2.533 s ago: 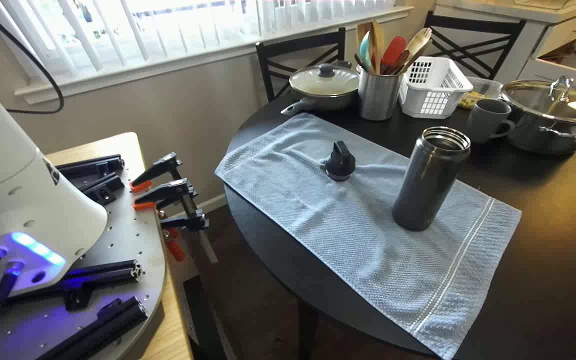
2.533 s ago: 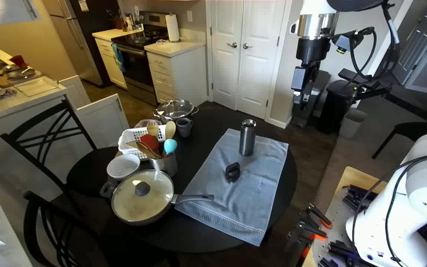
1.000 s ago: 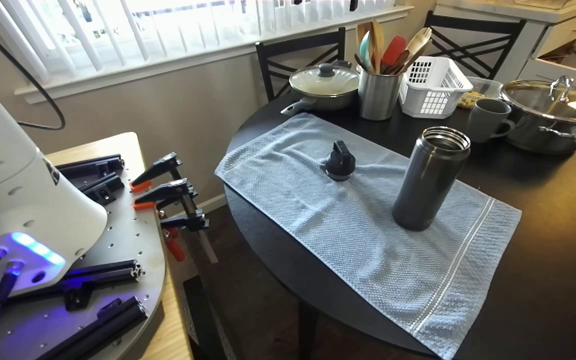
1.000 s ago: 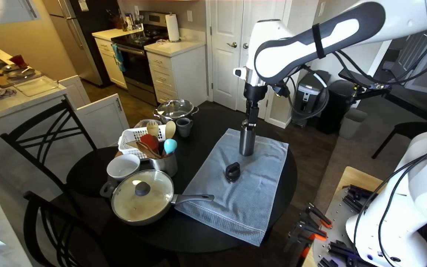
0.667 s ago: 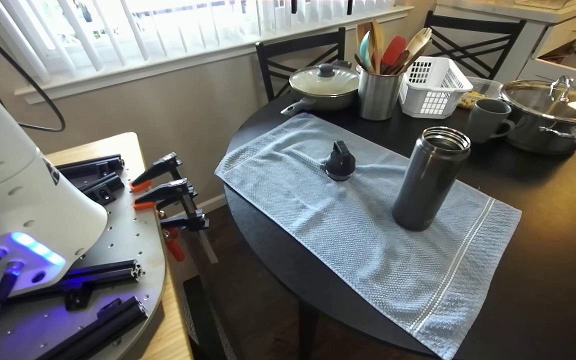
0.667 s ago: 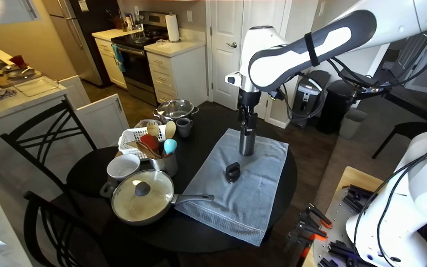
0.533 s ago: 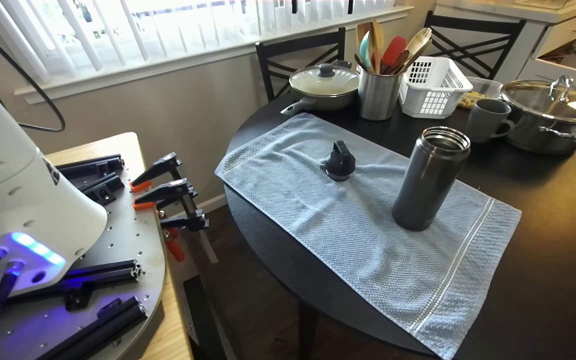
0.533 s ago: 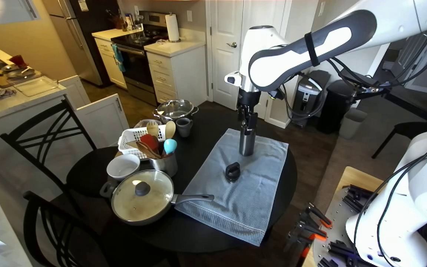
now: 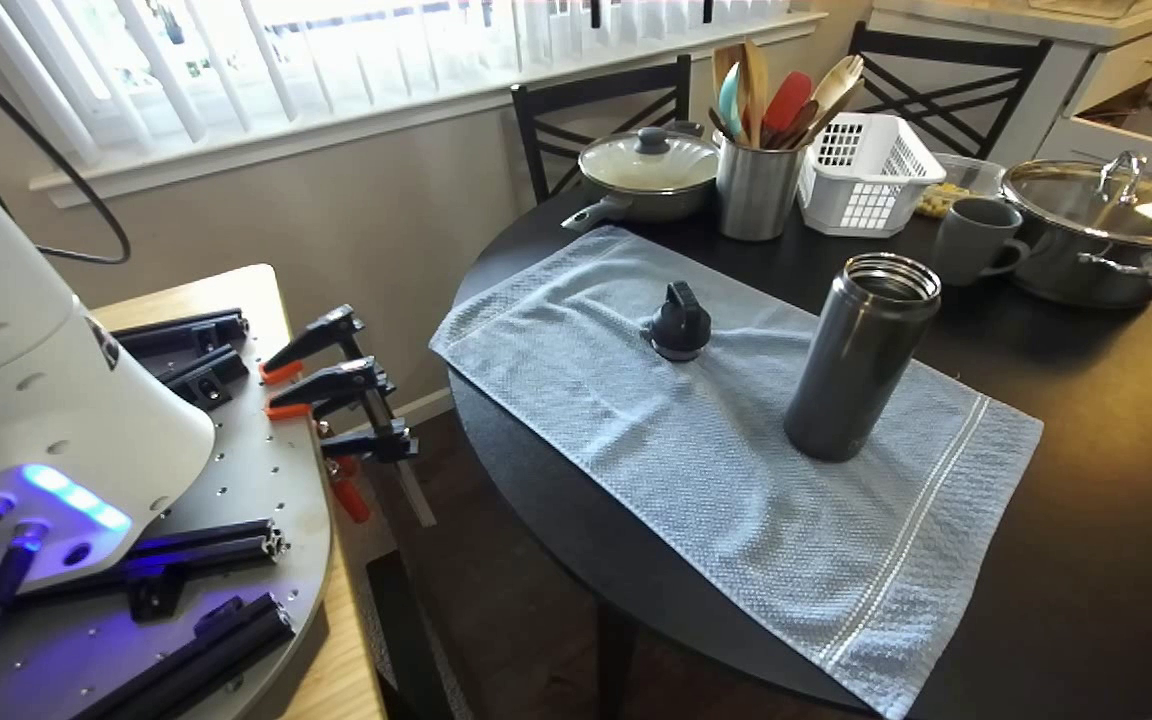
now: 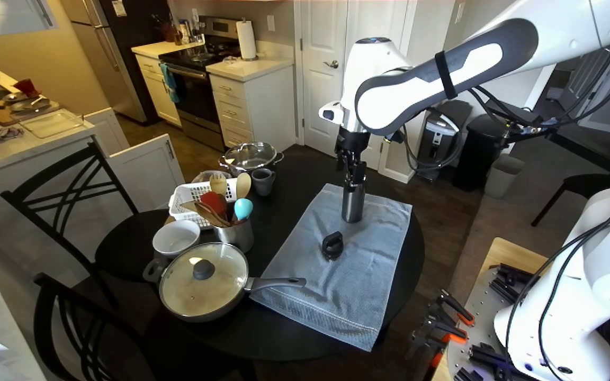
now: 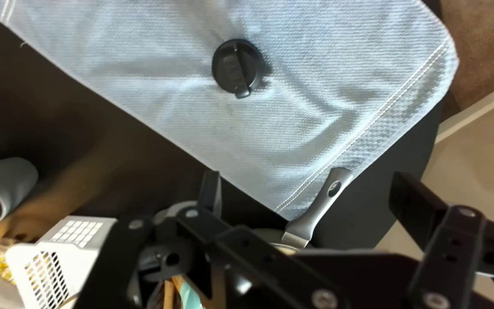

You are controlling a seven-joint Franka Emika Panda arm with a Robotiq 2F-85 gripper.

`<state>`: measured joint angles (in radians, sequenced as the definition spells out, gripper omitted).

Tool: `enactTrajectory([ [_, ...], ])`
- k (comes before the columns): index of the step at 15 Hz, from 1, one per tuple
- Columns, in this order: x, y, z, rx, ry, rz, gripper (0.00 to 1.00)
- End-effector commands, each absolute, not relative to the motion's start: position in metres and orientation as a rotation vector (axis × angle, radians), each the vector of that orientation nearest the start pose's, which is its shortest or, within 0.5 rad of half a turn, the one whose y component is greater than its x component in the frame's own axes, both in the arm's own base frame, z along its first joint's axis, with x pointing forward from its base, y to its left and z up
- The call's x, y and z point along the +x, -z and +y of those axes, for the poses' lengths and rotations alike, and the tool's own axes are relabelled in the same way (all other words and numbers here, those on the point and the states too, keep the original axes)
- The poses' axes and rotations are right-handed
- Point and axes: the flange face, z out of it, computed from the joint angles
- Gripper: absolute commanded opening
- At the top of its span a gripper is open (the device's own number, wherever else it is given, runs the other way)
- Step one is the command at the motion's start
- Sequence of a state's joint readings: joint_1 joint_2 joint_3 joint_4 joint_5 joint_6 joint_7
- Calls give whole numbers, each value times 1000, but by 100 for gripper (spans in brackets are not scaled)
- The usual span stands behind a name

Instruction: Lift the black lid and use it to cover the bottle

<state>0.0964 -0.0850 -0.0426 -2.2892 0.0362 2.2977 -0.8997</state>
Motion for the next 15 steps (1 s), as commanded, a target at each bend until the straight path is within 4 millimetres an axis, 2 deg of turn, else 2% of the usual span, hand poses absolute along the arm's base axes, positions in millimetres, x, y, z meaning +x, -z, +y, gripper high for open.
enactTrajectory([
  [1, 517, -370, 45, -2838, 343, -1606, 100],
  [3, 526, -349, 54, -2797, 473, -1717, 100],
  [4, 525, -317, 57, -2784, 470, -1734, 100],
  [6, 520, -267, 58, -2750, 470, -1742, 100],
  [8, 518, -223, 56, -2732, 401, -1694, 100],
  [10, 518, -180, 44, -2700, 276, -1644, 100],
  [11, 519, -166, 36, -2705, 248, -1630, 100],
  [13, 529, -155, 18, -2704, 253, -1614, 100],
  [15, 544, -153, 2, -2710, 282, -1628, 100],
])
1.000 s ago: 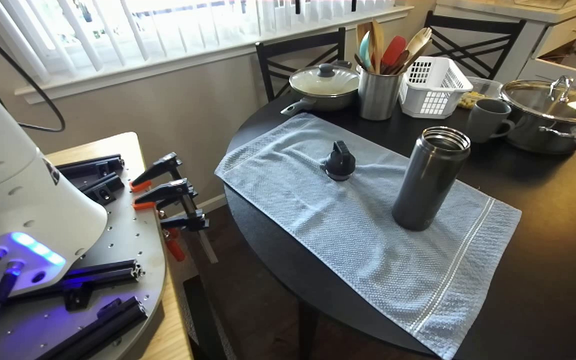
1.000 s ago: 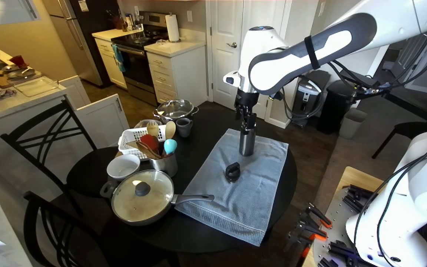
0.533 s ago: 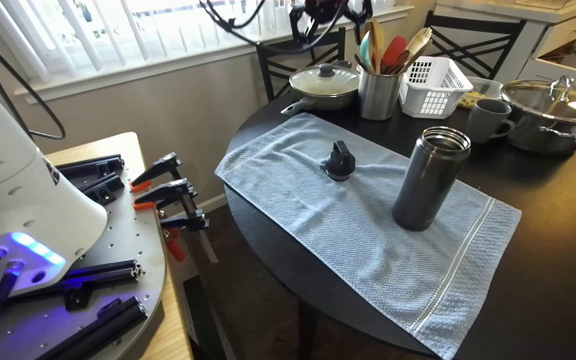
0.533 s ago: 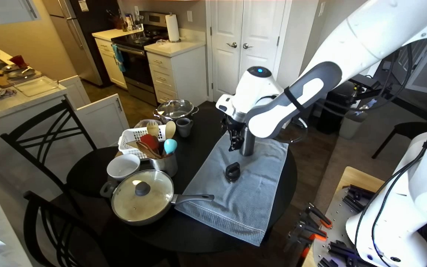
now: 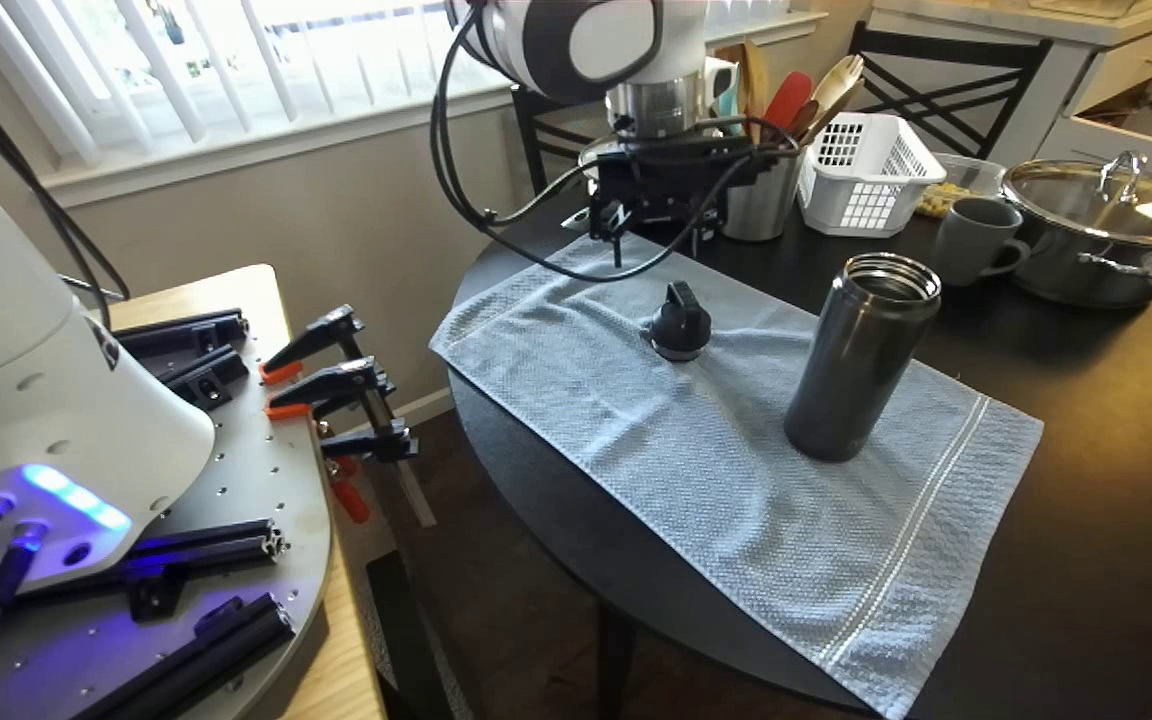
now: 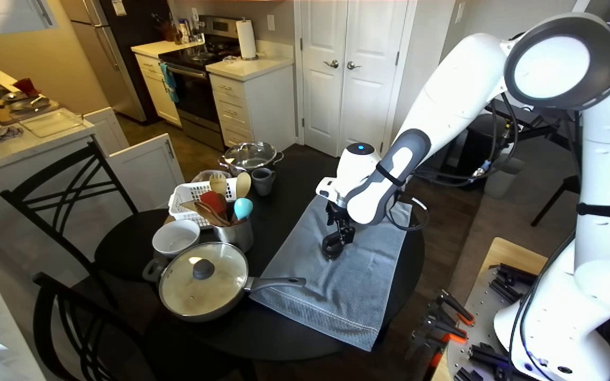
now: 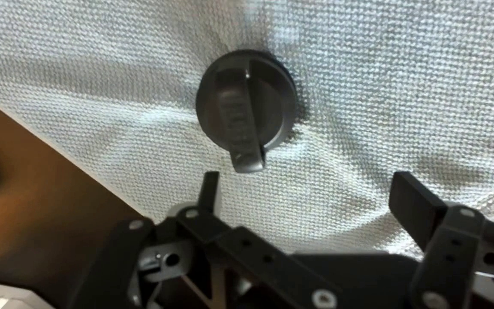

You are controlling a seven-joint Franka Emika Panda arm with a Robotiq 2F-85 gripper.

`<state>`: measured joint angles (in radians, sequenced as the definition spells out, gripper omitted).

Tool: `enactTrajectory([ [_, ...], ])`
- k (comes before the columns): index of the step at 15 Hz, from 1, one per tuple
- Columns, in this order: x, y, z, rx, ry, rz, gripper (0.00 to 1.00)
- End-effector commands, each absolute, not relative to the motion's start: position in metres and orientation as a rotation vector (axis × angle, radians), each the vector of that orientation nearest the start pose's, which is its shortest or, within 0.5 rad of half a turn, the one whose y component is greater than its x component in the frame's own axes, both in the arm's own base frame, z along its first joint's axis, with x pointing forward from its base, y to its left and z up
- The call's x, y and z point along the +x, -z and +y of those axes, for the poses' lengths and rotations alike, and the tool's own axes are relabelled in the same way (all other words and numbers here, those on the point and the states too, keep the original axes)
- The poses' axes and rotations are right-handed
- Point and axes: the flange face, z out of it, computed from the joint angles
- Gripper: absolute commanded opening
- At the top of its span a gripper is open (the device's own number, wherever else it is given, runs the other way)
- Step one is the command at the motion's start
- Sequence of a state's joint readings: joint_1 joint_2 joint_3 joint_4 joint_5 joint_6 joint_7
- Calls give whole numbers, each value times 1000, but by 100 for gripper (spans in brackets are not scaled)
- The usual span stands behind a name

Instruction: Lift the black lid and use it to cover the bottle

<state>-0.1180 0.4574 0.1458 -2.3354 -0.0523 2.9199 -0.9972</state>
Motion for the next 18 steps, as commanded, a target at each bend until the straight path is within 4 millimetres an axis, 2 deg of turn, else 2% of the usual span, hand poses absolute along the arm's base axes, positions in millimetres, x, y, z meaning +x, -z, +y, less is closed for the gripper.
enactTrajectory([
  [1, 553, -153, -3, -2703, 301, -1651, 100],
  [2, 559, -152, -7, -2692, 321, -1669, 100],
  [5, 575, -140, -4, -2635, 339, -1715, 100],
  [9, 585, -116, 7, -2570, 267, -1743, 100],
  [11, 591, -112, 7, -2557, 218, -1780, 100],
  [13, 601, -118, 3, -2545, 150, -1836, 100],
  [18, 629, -154, -5, -2456, 4, -1949, 100],
])
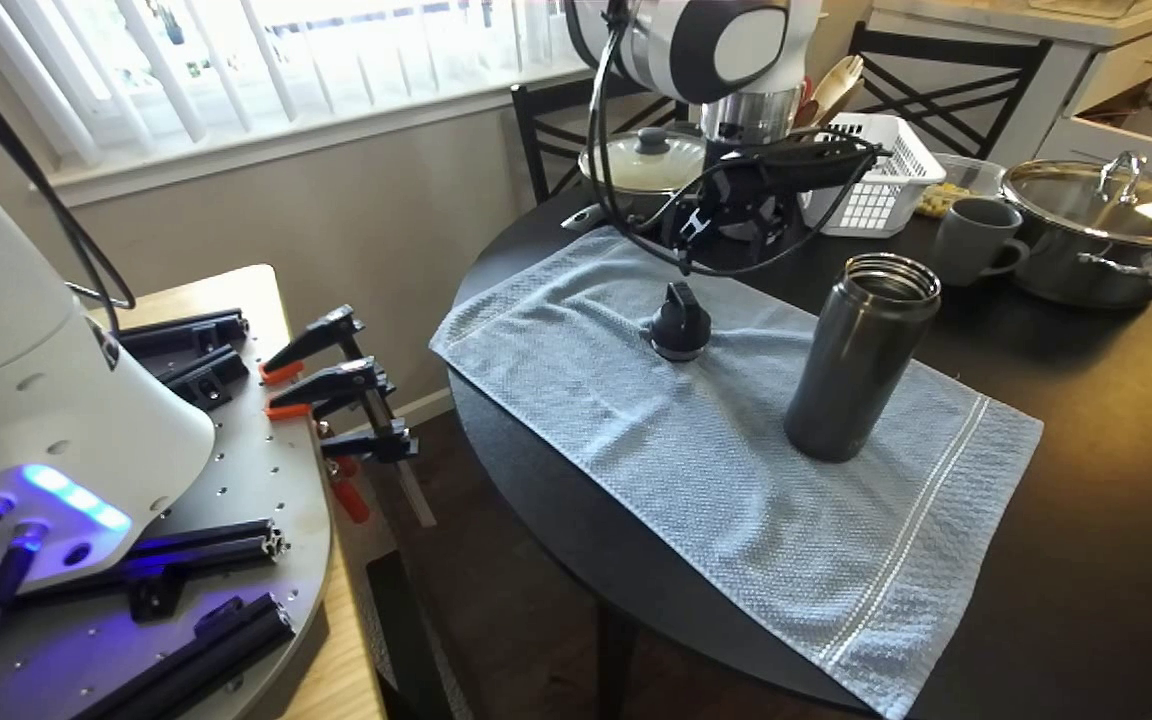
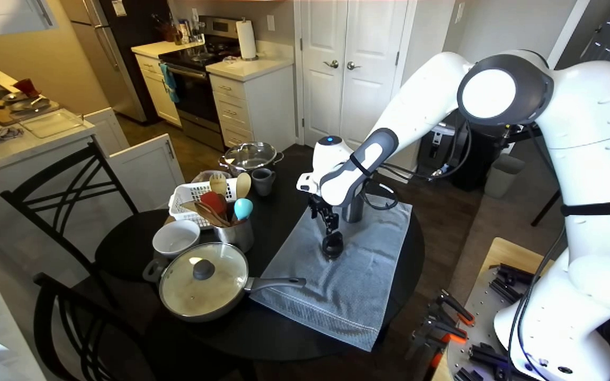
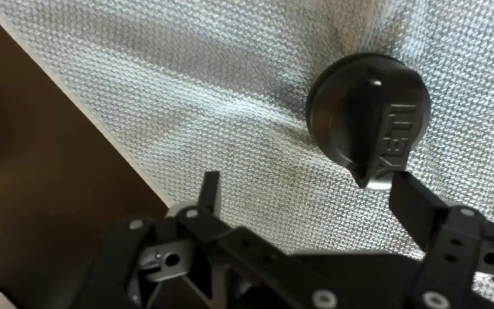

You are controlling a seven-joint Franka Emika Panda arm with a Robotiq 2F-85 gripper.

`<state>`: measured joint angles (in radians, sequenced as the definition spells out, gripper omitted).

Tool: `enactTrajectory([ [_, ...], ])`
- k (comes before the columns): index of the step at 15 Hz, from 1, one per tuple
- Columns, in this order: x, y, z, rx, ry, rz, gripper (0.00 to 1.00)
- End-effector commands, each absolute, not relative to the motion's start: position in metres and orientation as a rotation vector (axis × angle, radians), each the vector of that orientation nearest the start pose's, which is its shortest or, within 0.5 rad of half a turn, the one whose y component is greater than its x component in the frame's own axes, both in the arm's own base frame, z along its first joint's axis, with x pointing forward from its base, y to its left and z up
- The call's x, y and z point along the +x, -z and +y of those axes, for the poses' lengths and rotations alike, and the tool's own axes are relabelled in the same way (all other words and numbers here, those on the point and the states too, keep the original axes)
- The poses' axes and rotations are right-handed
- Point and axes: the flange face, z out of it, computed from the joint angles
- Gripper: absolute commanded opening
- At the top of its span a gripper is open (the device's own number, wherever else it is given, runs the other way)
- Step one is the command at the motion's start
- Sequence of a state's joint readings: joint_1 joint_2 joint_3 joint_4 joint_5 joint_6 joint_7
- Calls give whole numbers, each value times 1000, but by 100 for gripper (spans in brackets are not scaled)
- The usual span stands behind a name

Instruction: Lift the black lid and use it to cover the bottle

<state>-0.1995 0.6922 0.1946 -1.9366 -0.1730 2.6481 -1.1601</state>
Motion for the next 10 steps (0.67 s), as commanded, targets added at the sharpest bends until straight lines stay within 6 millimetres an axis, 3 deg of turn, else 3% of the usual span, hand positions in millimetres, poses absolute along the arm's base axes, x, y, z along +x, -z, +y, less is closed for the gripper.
enactTrajectory([
  [1, 631, -156, -4, -2435, -24, -1977, 100],
  [4, 631, -154, -4, -2372, -96, -2023, 100],
  [10, 612, -145, 8, -2304, -164, -2081, 100],
])
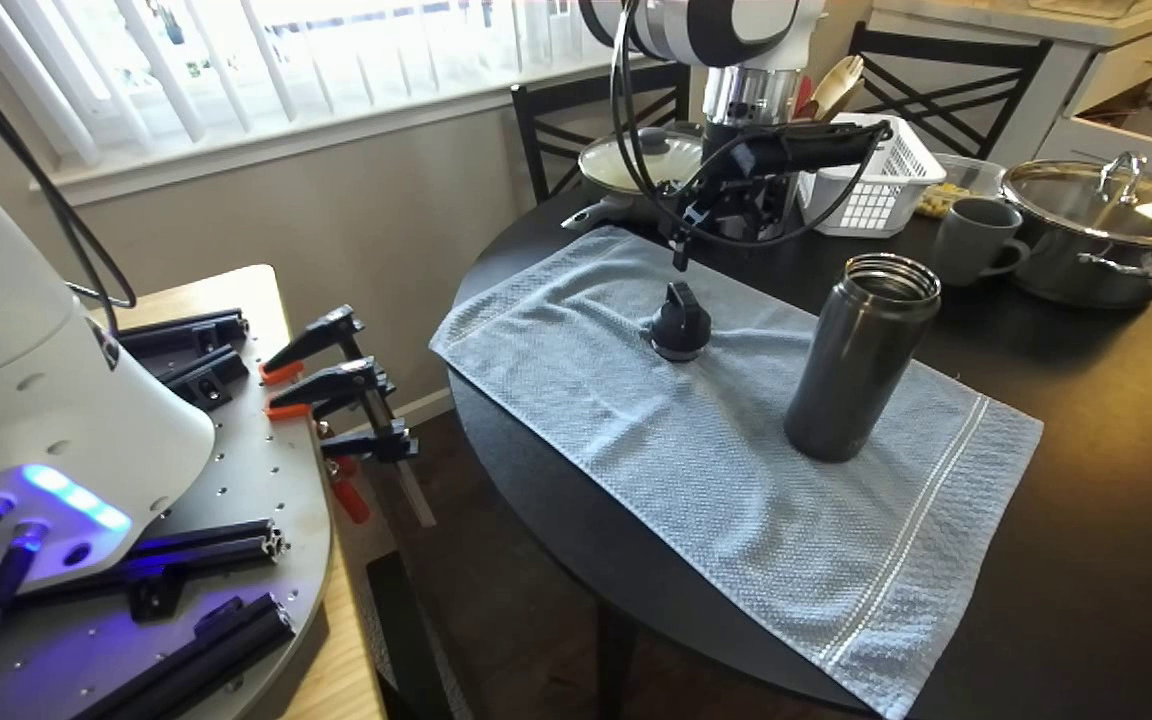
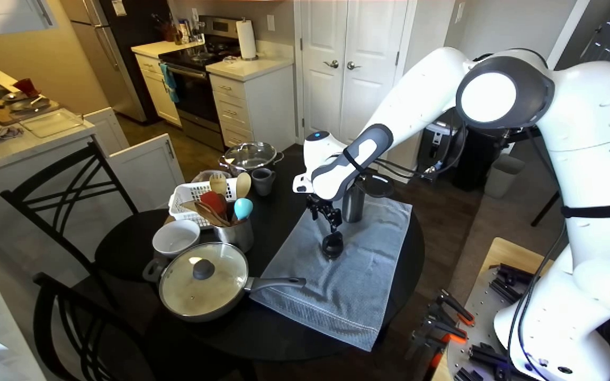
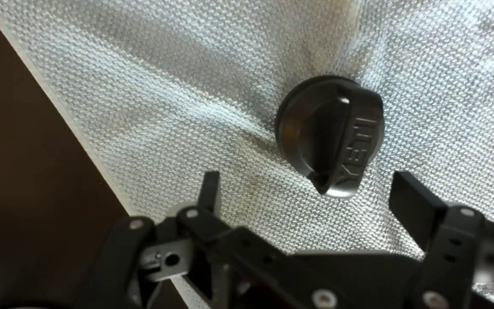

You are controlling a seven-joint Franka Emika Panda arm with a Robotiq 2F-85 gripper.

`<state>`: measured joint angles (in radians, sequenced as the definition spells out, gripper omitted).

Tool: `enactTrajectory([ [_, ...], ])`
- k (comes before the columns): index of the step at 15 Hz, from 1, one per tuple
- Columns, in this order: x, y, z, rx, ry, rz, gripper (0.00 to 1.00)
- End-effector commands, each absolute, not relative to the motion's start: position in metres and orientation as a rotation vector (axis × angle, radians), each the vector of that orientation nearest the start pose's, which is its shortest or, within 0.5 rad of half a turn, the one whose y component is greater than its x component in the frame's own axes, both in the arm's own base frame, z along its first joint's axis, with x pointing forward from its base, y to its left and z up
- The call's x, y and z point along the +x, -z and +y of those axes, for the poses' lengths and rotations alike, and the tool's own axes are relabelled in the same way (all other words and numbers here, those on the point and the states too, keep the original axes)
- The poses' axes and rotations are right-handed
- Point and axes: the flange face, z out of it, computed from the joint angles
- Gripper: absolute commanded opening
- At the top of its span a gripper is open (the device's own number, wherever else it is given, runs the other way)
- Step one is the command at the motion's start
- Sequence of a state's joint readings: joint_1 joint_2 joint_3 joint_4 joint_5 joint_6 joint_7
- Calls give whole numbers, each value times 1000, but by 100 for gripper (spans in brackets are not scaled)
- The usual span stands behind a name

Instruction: Lift the black lid and use it to cover the bottle

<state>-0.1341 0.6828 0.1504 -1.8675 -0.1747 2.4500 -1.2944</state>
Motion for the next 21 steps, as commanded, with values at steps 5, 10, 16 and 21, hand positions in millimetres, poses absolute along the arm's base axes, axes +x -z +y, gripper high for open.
enactTrajectory([
  [5, 598, -131, 12, -2302, -210, -2068, 100],
  [10, 583, -118, 13, -2288, -267, -2072, 100],
  [16, 577, -113, 5, -2359, -244, -1995, 100],
  [21, 575, -110, 2, -2488, -193, -1854, 100],
])
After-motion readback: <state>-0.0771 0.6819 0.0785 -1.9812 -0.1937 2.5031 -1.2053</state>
